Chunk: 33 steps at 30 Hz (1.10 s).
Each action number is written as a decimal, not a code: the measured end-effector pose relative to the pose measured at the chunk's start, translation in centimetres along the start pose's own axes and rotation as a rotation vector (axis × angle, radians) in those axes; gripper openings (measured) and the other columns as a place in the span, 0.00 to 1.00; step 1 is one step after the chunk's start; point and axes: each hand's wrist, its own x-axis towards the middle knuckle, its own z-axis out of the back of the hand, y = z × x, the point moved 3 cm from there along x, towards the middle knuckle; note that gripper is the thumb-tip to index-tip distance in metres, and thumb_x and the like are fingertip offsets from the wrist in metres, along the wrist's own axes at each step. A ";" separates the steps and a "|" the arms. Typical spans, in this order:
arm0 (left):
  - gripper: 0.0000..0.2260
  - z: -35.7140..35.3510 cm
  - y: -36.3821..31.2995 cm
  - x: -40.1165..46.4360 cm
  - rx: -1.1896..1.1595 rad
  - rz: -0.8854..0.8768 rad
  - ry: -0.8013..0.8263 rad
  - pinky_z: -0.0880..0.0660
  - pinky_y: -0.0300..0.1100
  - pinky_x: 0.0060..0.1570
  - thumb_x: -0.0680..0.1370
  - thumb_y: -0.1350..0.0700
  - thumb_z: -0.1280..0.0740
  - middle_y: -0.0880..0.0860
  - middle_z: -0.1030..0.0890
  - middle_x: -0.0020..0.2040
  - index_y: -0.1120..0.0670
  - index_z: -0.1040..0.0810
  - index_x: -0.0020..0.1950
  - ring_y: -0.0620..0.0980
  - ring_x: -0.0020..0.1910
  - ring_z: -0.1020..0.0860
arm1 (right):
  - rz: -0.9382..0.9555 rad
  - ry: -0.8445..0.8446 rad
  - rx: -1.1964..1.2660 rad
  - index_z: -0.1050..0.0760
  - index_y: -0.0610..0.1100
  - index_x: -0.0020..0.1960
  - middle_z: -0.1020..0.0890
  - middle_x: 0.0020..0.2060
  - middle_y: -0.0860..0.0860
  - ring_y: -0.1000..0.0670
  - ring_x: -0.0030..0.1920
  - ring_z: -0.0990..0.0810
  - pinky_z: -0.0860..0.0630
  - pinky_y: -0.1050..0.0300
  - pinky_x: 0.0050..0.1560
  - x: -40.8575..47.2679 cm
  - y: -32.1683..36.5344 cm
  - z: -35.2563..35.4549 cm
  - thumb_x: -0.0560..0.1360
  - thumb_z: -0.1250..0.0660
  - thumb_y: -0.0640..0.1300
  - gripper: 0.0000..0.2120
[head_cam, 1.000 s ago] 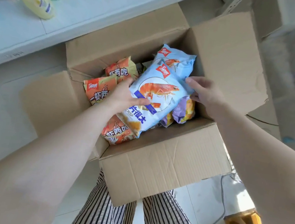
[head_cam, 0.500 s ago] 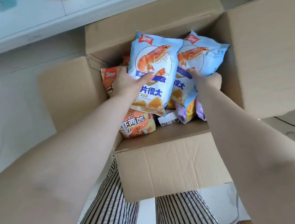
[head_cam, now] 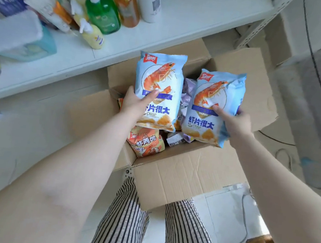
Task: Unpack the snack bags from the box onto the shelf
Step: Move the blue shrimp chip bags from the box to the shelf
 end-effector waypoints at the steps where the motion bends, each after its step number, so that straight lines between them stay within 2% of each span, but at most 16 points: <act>1: 0.22 1.1 -1.1 -1.2 -0.014 -0.019 0.027 0.22 0.39 0.44 0.70 0.45 0.25 0.48 0.18 0.50 0.53 0.27 0.58 0.46 0.45 0.19 | 0.005 0.030 0.013 0.21 0.42 0.56 0.15 0.46 0.49 0.52 0.41 0.15 0.17 0.54 0.46 -1.8 1.0 0.7 0.69 0.22 0.44 0.18; 2: 0.20 2.3 -2.3 -2.6 -0.027 -0.040 0.055 0.23 0.38 0.41 0.71 0.46 0.25 0.47 0.18 0.49 0.53 0.26 0.57 0.44 0.43 0.18 | 0.012 0.060 0.021 0.21 0.40 0.57 0.14 0.49 0.47 0.49 0.44 0.14 0.17 0.51 0.49 -3.6 1.9 1.3 0.69 0.23 0.43 0.18; 4: 0.20 5.2 -4.6 -5.5 -0.047 -0.071 0.114 0.21 0.40 0.43 0.70 0.48 0.24 0.47 0.16 0.49 0.52 0.24 0.57 0.45 0.43 0.17 | 0.032 0.115 0.035 0.21 0.39 0.58 0.15 0.51 0.44 0.43 0.51 0.15 0.19 0.46 0.55 -7.8 4.3 2.1 0.69 0.23 0.44 0.20; 6: 0.18 8.5 -7.2 -8.8 -0.054 -0.102 0.153 0.21 0.42 0.44 0.70 0.48 0.24 0.48 0.16 0.48 0.50 0.23 0.56 0.46 0.42 0.16 | 0.068 0.150 0.064 0.20 0.42 0.57 0.15 0.52 0.45 0.42 0.52 0.15 0.20 0.45 0.55 -12.4 7.1 2.3 0.68 0.23 0.45 0.19; 9: 0.16 13.5 -11.2 -14.0 -0.096 -0.173 0.183 0.22 0.37 0.38 0.71 0.49 0.25 0.47 0.16 0.48 0.49 0.23 0.56 0.43 0.41 0.17 | 0.155 0.215 0.096 0.21 0.44 0.56 0.15 0.52 0.45 0.45 0.48 0.15 0.18 0.49 0.48 -19.0 11.4 1.2 0.72 0.25 0.42 0.14; 12: 0.18 18.7 -14.1 -18.9 -0.134 -0.256 0.164 0.23 0.42 0.49 0.71 0.49 0.26 0.47 0.17 0.53 0.48 0.25 0.59 0.45 0.49 0.18 | 0.230 0.281 0.131 0.22 0.42 0.58 0.15 0.50 0.46 0.49 0.43 0.14 0.19 0.59 0.39 -25.2 15.2 -0.9 0.74 0.28 0.39 0.13; 14: 0.19 22.1 -15.1 -21.9 -0.180 -0.291 0.116 0.23 0.43 0.52 0.71 0.49 0.25 0.47 0.17 0.54 0.47 0.26 0.59 0.46 0.51 0.18 | 0.271 0.328 0.141 0.23 0.42 0.57 0.14 0.48 0.47 0.50 0.43 0.14 0.20 0.60 0.38 -28.8 17.3 -2.4 0.74 0.29 0.39 0.12; 18: 0.19 28.0 -14.4 -26.6 -0.318 -0.326 -0.027 0.21 0.42 0.44 0.72 0.50 0.26 0.49 0.17 0.52 0.50 0.25 0.60 0.46 0.47 0.17 | 0.331 0.433 0.099 0.23 0.40 0.56 0.13 0.44 0.49 0.50 0.41 0.14 0.19 0.59 0.37 -34.2 20.5 -5.4 0.73 0.28 0.39 0.13; 21: 0.19 31.2 -12.9 -28.4 -0.379 -0.307 -0.096 0.21 0.41 0.40 0.72 0.50 0.25 0.49 0.16 0.50 0.52 0.24 0.59 0.47 0.45 0.17 | 0.350 0.484 0.015 0.24 0.40 0.58 0.13 0.46 0.47 0.49 0.41 0.14 0.19 0.58 0.37 -36.7 22.0 -7.4 0.69 0.25 0.45 0.20; 24: 0.21 35.2 -11.2 -29.9 -0.418 -0.318 -0.157 0.22 0.39 0.38 0.71 0.49 0.25 0.49 0.16 0.49 0.53 0.24 0.60 0.46 0.44 0.16 | 0.351 0.531 -0.022 0.26 0.41 0.59 0.14 0.46 0.49 0.51 0.39 0.14 0.20 0.60 0.34 -39.5 23.1 -10.1 0.72 0.27 0.43 0.17; 27: 0.21 39.3 -9.9 -30.4 -0.461 -0.332 -0.199 0.22 0.39 0.36 0.71 0.49 0.25 0.50 0.15 0.48 0.54 0.23 0.60 0.46 0.43 0.16 | 0.379 0.566 -0.083 0.26 0.42 0.55 0.15 0.44 0.49 0.53 0.36 0.15 0.21 0.62 0.32 -41.8 24.0 -13.2 0.74 0.28 0.41 0.12; 30: 0.21 43.8 -9.0 -30.2 -0.493 -0.343 -0.236 0.22 0.38 0.36 0.71 0.49 0.25 0.51 0.16 0.50 0.54 0.24 0.60 0.47 0.43 0.16 | 0.404 0.585 -0.127 0.25 0.44 0.54 0.15 0.46 0.48 0.52 0.38 0.14 0.20 0.60 0.34 -43.8 24.5 -17.0 0.74 0.28 0.42 0.11; 33: 0.16 48.8 -8.7 -29.9 -0.516 -0.367 -0.270 0.22 0.34 0.34 0.72 0.51 0.25 0.48 0.17 0.47 0.53 0.24 0.56 0.44 0.41 0.18 | 0.446 0.604 -0.140 0.24 0.44 0.56 0.15 0.50 0.48 0.51 0.42 0.14 0.18 0.56 0.40 -45.7 24.7 -21.8 0.74 0.28 0.42 0.12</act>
